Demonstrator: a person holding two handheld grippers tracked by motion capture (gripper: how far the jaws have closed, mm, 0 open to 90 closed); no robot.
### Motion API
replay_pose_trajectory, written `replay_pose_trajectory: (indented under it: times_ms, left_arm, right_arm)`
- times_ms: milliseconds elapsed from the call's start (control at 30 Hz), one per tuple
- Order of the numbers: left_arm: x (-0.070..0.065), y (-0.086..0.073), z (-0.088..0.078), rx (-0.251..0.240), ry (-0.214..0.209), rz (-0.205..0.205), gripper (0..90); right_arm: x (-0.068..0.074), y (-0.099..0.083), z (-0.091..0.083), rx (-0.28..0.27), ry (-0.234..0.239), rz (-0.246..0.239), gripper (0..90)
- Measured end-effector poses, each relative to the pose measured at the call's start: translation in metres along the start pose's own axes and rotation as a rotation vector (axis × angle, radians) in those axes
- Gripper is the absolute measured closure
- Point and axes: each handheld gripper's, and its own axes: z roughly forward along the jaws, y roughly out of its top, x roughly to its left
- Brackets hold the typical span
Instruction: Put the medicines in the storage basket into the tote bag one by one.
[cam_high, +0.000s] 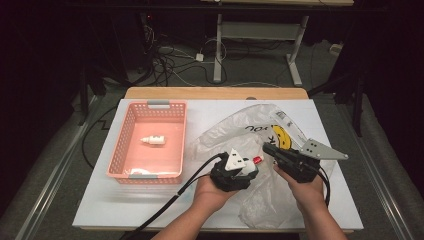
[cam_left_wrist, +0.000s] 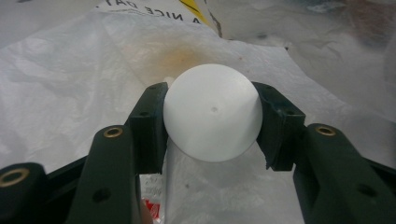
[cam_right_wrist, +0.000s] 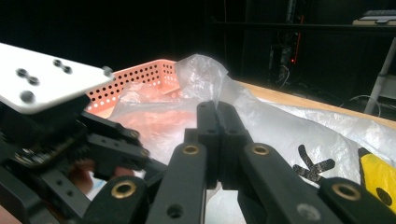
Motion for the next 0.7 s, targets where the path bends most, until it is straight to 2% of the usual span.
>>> replay_pose_trajectory:
  times_ms: [100,233,300,500,700]
  left_arm:
    - [-0.001,0.001,0.012,0.009,0.018,0.014,48.8]
    - [-0.001,0.001,0.025,0.02,0.004,0.003,48.8]
    - [-0.001,0.001,0.029,0.011,-0.019,0.005,48.8]
    - [-0.002,0.002,0.04,0.022,-0.004,0.019,48.8]
    - [0.0,-0.002,0.05,0.027,-0.009,0.012,48.5]
  right_arm:
    - [-0.001,-0.002,0.0,0.009,-0.007,-0.005,90.0]
    - [-0.004,-0.002,-0.002,0.007,-0.013,0.006,90.0]
    - [-0.004,-0.002,-0.003,0.004,-0.017,0.005,90.0]
    - [-0.005,-0.003,-0.004,0.008,-0.019,0.008,90.0]
    - [-0.005,-0.003,-0.004,0.01,-0.02,0.0,90.0]
